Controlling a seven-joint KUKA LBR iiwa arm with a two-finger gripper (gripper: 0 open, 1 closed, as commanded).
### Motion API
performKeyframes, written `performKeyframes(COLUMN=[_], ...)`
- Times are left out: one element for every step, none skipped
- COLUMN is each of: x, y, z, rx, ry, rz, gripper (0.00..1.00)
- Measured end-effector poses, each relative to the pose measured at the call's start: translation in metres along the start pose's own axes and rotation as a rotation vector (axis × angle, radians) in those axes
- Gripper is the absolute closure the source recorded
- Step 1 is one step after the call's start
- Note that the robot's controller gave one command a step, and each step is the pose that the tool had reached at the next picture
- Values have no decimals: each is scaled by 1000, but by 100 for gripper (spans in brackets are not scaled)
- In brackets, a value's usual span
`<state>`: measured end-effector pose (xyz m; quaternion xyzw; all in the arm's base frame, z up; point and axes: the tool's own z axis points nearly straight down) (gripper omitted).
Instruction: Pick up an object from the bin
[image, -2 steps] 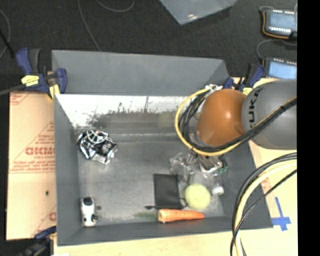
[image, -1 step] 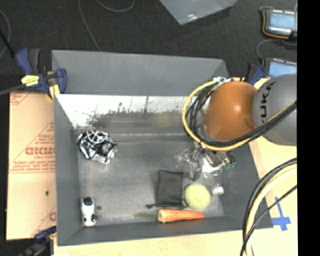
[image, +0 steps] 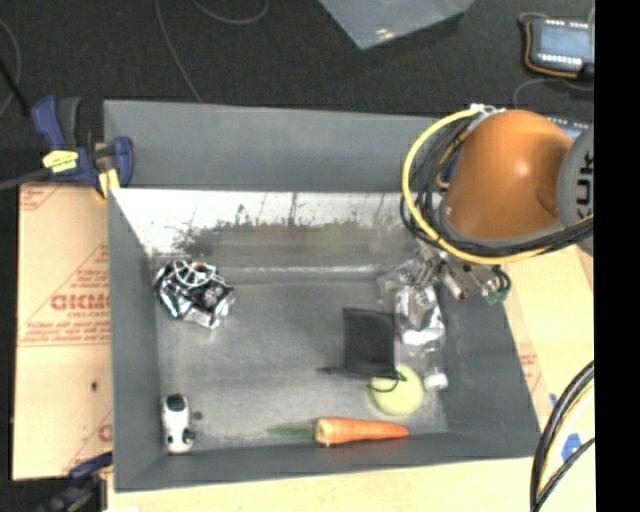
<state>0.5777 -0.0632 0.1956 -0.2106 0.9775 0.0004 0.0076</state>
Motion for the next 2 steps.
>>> performKeyframes(x=[0, 26], y=[0, 21], z=[0, 35], rx=[0, 3], ry=[0, -7], rz=[1, 19], gripper=[100, 100])
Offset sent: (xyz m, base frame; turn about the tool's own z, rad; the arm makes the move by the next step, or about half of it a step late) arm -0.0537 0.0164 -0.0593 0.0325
